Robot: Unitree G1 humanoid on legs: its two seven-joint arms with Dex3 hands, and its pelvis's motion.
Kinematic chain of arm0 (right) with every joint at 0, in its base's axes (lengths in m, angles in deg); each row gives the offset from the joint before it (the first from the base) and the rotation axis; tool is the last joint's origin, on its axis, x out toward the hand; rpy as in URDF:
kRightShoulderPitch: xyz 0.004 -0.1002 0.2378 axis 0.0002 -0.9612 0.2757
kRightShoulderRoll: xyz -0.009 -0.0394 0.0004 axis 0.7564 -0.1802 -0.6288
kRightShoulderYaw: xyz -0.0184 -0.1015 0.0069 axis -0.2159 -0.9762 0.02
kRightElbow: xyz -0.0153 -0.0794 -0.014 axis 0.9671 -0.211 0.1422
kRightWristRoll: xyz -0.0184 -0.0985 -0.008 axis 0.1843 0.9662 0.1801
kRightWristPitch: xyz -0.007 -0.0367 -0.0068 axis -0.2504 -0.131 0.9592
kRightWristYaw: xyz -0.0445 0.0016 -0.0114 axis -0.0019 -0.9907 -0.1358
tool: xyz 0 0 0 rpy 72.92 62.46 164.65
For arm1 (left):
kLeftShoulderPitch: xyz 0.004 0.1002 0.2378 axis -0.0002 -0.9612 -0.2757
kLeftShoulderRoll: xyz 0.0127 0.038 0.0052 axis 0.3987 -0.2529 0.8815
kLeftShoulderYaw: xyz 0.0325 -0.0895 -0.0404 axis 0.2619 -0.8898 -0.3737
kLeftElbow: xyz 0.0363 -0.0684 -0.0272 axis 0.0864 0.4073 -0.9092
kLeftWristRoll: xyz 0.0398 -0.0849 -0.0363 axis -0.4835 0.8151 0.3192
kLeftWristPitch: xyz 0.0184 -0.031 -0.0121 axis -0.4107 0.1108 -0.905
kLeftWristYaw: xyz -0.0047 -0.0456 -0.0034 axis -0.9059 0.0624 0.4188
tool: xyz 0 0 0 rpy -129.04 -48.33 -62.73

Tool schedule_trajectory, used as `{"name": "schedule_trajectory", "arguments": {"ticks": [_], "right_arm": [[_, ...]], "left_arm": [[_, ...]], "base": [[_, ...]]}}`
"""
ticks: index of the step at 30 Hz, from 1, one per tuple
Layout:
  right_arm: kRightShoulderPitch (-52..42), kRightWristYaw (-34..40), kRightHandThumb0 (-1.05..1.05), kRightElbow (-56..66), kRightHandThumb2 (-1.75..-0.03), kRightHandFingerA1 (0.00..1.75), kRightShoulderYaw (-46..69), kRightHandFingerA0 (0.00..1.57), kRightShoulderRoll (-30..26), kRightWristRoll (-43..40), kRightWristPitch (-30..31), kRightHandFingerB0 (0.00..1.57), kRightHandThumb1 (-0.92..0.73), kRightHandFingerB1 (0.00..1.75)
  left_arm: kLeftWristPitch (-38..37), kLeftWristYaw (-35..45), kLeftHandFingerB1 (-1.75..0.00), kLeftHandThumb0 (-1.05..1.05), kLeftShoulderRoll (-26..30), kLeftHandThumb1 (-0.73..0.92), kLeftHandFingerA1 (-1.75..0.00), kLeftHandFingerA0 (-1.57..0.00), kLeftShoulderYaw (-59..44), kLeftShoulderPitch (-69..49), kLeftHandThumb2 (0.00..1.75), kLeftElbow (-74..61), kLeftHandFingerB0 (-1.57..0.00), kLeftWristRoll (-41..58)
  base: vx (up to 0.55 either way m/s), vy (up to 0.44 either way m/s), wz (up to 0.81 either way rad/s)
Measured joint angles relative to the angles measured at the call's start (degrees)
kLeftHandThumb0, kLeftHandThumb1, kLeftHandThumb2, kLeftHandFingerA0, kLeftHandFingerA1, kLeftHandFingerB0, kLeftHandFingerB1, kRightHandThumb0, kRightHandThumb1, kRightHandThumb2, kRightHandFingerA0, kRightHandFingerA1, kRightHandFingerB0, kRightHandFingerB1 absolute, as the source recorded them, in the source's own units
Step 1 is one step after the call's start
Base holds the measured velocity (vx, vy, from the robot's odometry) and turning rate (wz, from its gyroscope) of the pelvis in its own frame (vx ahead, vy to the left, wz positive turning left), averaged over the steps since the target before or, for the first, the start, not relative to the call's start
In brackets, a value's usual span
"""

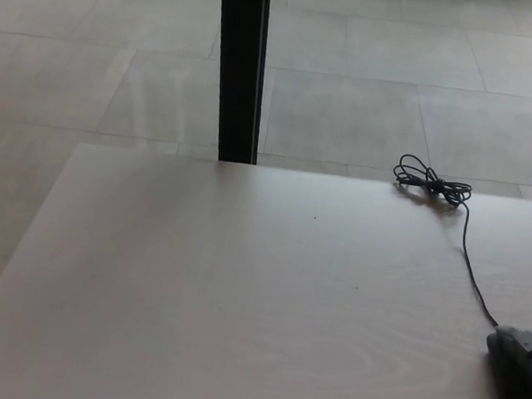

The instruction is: The robot uses its right fingers to click on the left button of the black mouse placed on the table.

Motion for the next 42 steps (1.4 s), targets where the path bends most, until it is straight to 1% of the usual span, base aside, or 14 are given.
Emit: {"name": "schedule_trajectory", "arguments": {"ticks": [1, 4, 8, 11, 12, 15, 18, 19, 22, 32, 33, 34, 41, 42], "right_arm": [[0.0, -1.0, -0.88, 0.5, -0.72, 1.35, 0.8, 0.61, 0.2, -0.7, -0.1, 0.41, -0.83, 0.34], [0.0, -3.5, -0.88, 1.9, -0.68, 1.59, 3.0, 0.94, 0.7, -2.5, -0.3, 0.41, -0.91, 0.34], [1.4, -5.4, -0.86, 4.4, -1.11, 0.75, 8.5, 0.64, 0.7, -5.5, -0.4, 0.36, -0.73, 0.5], [2.3, -6.4, -0.83, 6.2, -0.73, 1.57, 13.2, 0.94, 0.7, -7.7, -0.3, 0.41, -0.83, 0.44], [2.5, -6.8, -0.74, 7.0, -1.09, 1.25, 15.1, 0.99, 0.7, -8.5, -0.2, 0.36, -0.67, 0.53], [2.5, -7.7, -0.78, 8.9, -0.66, 0.66, 19.6, 0.53, 0.7, -10.4, 0.1, 0.4, -0.87, 0.41], [2.4, -8.6, -0.84, 10.5, -1.06, 0.63, 24.6, 0.67, 0.6, -12.4, 0.6, 0.33, -0.7, 0.49], [2.1, -8.9, -0.83, 11.1, -0.66, 0.47, 26.9, 0.55, 0.6, -13.2, 0.8, 0.38, -0.87, 0.34], [1.0, -9.5, -0.95, 11.9, -0.66, 0.69, 31.7, 0.98, 0.6, -14.7, 1.3, 0.45, -0.84, 0.35], [-4.7, -11.0, -0.88, 12.4, -0.66, 0.52, 48.5, 0.61, 0.6, -19.7, 3.1, 0.46, -0.84, 0.39], [-5.4, -11.1, -0.84, 12.3, -1.07, 0.62, 50.4, 0.49, 0.6, -20.4, 3.3, 0.36, -0.68, 0.51], [-6.0, -11.1, -0.84, 12.3, -0.66, 0.52, 51.7, 0.65, 0.6, -20.9, 3.4, 0.44, -0.86, 0.36], [-9.9, -11.5, -0.82, 10.1, -1.02, 0.6, 62.9, 0.41, 2.6, -25.9, 4.6, 0.2, -0.66, 0.46], [-10.3, -11.6, -0.82, 9.6, -0.65, 0.51, 64.2, 0.49, 3.2, -26.6, 4.7, 0.28, -0.83, 0.32]], "left_arm": [[0.0, 0.0, -0.44, -0.76, 0.0, 0.91, -0.55, -0.53, 0.0, 0.0, 0.67, 0.0, -0.46, 0.0], [0.0, 0.2, -0.45, -0.78, 0.0, 0.92, -0.55, -0.52, 0.0, -0.1, 0.67, 0.0, -0.46, 0.0], [0.0, 0.4, -0.45, -0.77, -0.1, 0.9, -0.55, -0.59, 0.0, -0.2, 0.67, 0.0, -0.51, 0.0], [0.0, 0.5, -0.51, -0.83, -0.2, 0.73, -0.61, -0.57, 0.0, -0.3, 0.85, 0.0, -0.45, 0.0], [0.0, 0.5, -0.51, -0.83, -0.2, 0.73, -0.63, -0.56, 0.0, -0.3, 0.86, 0.0, -0.43, 0.0], [0.0, 0.5, -0.44, -0.8, -0.2, 0.92, -0.56, -0.62, 0.0, -0.5, 0.68, 0.0, -0.49, 0.0], [0.0, 0.5, -0.44, -0.8, -0.2, 0.91, -0.56, -0.57, 0.0, -0.5, 0.67, 0.0, -0.45, 0.0], [0.0, 0.5, -0.44, -0.81, -0.2, 0.92, -0.57, -0.56, 0.0, -0.5, 0.68, 0.0, -0.45, 0.0], [0.0, 0.5, -0.43, -0.78, -0.2, 0.92, -0.57, -0.58, 0.0, -0.5, 0.69, 0.0, -0.44, 0.0], [0.0, 0.6, -0.43, -0.79, -0.3, 0.92, -0.57, -0.56, 0.0, -0.6, 0.71, 0.0, -0.44, 0.0], [0.0, 0.6, -0.49, -0.84, -0.3, 0.77, -0.6, -0.57, 0.0, -0.5, 0.88, 0.0, -0.43, 0.0], [0.0, 0.6, -0.45, -0.78, -0.3, 0.92, -0.57, -0.6, 0.0, -0.5, 0.69, 0.0, -0.49, 0.0], [0.0, 0.6, -0.43, -0.81, -0.3, 0.92, -0.55, -0.58, 0.0, -0.5, 0.7, 0.0, -0.47, 0.0], [0.0, 0.6, -0.43, -0.81, -0.3, 0.92, -0.56, -0.6, 0.1, -0.5, 0.7, 0.0, -0.46, 0.0]], "base": [[0.0, 0.0, 0.0], [0.0, 0.0, 0.0], [0.0, 0.0, 0.0], [0.0, 0.0, 0.0], [0.0, 0.0, 0.0], [0.0, 0.0, 0.0], [0.0, 0.0, 0.0], [0.0, 0.0, 0.0], [0.0, 0.0, 0.0], [0.0, 0.0, 0.0], [0.0, 0.0, 0.0], [0.0, 0.0, 0.0], [0.0, 0.0, 0.0], [0.0, 0.0, 0.0]]}}
